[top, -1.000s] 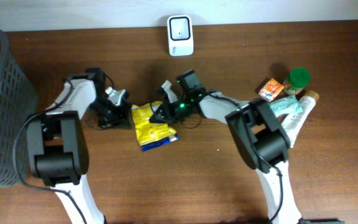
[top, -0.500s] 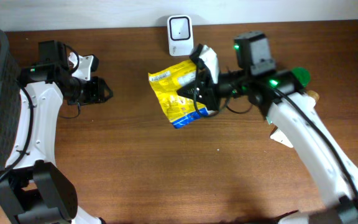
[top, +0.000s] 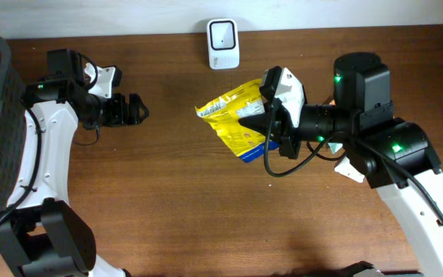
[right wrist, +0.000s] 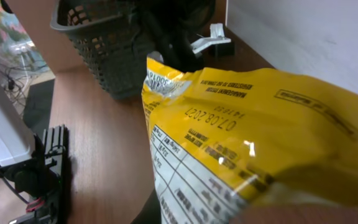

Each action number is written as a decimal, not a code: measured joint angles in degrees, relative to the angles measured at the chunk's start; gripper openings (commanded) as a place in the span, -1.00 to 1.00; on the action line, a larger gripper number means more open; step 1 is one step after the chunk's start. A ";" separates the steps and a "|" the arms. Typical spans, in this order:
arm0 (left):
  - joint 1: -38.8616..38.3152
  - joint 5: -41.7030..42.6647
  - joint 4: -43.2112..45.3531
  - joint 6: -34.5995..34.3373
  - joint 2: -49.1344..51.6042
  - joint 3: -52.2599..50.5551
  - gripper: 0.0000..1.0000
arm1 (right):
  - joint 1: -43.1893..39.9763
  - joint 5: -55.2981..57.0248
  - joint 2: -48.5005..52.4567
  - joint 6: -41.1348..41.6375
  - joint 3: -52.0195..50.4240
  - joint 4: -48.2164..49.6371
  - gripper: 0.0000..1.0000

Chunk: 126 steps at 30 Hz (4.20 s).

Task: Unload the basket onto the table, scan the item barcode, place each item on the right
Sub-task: 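Release the left gripper and carry the bag up with the right gripper, then hold the yellow bag's barcode in front of the scanner window, then carry the yellow bag right and drop it beside the other items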

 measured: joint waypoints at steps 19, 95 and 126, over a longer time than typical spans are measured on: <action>0.00 0.00 0.02 0.00 0.00 0.00 0.98 | 0.55 4.70 13.38 18.62 0.31 11.52 -0.92; 0.00 -0.02 0.04 0.00 0.00 0.00 0.98 | 10.54 81.96 64.32 -46.16 43.78 25.92 -0.92; 0.00 0.00 0.02 0.00 0.00 0.00 0.98 | -34.25 25.90 33.90 5.25 13.97 -23.02 -0.91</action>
